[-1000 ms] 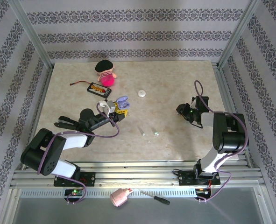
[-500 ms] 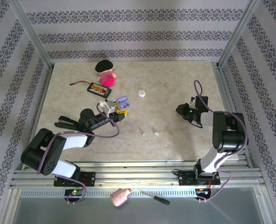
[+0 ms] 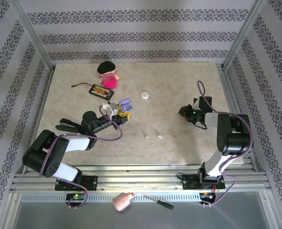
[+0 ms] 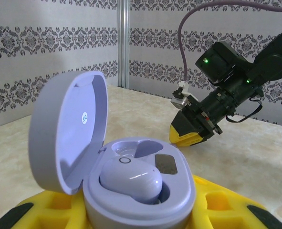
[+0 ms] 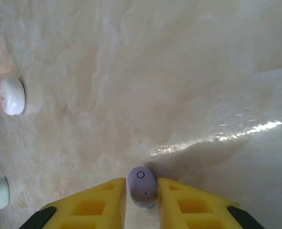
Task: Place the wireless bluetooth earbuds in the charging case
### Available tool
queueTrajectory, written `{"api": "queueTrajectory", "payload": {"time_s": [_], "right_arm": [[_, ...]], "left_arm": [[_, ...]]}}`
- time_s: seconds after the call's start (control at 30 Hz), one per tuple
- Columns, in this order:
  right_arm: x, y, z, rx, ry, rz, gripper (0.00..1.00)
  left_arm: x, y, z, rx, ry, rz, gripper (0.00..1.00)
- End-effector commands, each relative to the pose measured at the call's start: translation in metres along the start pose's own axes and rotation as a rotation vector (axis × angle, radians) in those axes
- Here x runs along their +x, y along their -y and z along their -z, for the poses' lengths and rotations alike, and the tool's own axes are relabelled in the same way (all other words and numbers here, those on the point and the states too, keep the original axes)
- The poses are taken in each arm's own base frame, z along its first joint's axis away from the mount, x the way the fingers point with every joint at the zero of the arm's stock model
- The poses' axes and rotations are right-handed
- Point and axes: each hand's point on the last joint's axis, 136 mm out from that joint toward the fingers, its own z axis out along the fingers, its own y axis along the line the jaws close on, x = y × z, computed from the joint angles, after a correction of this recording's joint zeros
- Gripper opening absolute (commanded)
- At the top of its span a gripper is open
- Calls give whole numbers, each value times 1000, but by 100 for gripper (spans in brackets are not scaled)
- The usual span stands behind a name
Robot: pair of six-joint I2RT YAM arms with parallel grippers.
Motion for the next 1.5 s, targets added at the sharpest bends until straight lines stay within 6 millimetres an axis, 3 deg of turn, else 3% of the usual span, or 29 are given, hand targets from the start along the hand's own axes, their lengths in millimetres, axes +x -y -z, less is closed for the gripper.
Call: {"api": "queueTrajectory", "payload": {"time_s": [0.0,0.33,0.53,0.77,0.93,1.13,1.47], "right_arm": [[3,-4,-4,28,-36,47,25],[7,-8,-7,88,-82,109,30],[8,-6,1,299,-93,269,31],[7,-25,17,544,-32,468,31],[19,-44,8,654,-19,609,31],[23,-44,2,838,-29,729,28],[23,-37,-7,932,-62,777,27]], "left_arm": [[-15,-1,1,10,58,-22,18],[-11,-3,3,-7,50,-29,19],[-13,-5,3,-17,55,-34,19],[-4,-39,16,-152,48,12,18],[-4,-54,25,-198,67,35,17],[0,-55,29,-210,58,29,17],[1,-54,29,-199,66,39,17]]}}
